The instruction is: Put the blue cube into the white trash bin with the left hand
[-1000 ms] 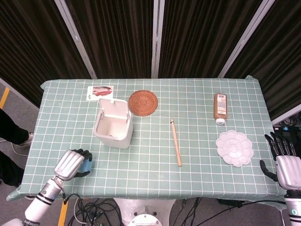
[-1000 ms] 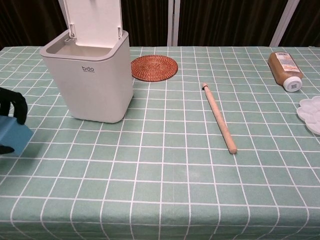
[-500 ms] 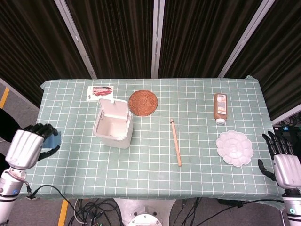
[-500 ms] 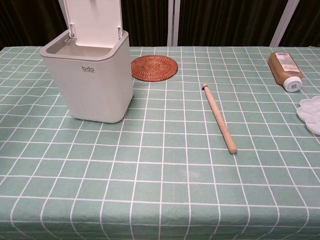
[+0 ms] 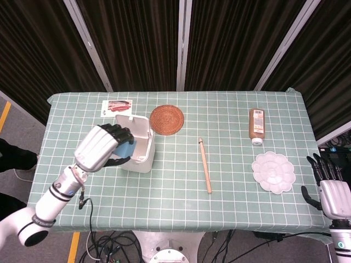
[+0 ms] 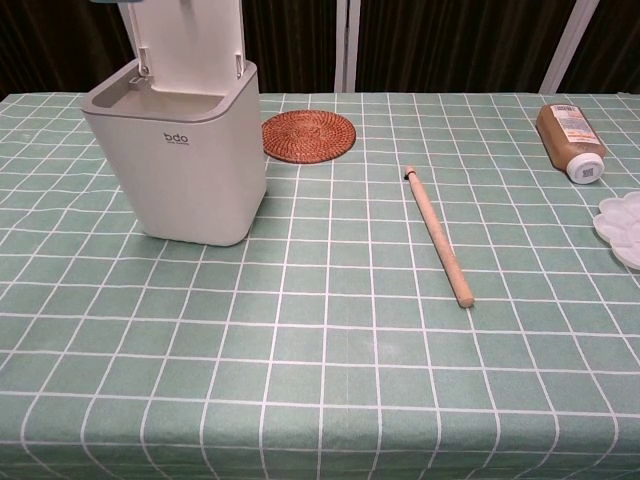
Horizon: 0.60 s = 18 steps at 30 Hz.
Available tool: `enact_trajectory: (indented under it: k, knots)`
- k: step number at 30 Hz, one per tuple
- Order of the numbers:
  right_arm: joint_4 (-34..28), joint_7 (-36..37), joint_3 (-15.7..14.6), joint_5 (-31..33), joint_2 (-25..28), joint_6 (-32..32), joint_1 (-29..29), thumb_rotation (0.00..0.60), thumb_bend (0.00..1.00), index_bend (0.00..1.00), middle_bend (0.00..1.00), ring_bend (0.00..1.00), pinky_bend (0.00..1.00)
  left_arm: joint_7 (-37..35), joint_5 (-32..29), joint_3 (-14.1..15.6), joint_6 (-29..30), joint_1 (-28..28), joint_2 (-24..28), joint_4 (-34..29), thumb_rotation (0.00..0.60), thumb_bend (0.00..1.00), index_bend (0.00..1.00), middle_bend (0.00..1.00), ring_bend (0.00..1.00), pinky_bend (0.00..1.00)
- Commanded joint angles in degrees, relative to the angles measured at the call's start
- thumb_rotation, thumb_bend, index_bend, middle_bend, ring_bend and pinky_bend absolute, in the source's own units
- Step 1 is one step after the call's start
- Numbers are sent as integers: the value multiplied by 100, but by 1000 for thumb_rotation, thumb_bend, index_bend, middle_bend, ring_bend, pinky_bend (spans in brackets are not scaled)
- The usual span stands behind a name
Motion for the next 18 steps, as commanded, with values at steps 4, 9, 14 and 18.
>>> enact_trajectory:
  k: [4,9,14,18]
  knots:
    - [84,97,-2,15,-16,20,-24,600,325,0,0,0,0,62,-391,-61,-406,-381,-439,492,600,213,547,577,524,687]
    - [193,176,-10,58,-42,-12,-37,600,326,0,0,0,0,170,-578,52,-464,-411,-591,723,600,211,530,565,516,682]
    - [238,209,-2,73,-65,-25,-34,600,325,0,0,0,0,62,-526,144,-400,-401,-603,694,600,174,420,472,444,661]
    - [212,174,-8,43,-72,-8,-35,600,326,0,0,0,0,95,-356,151,-248,-438,-668,832,600,77,279,307,265,519]
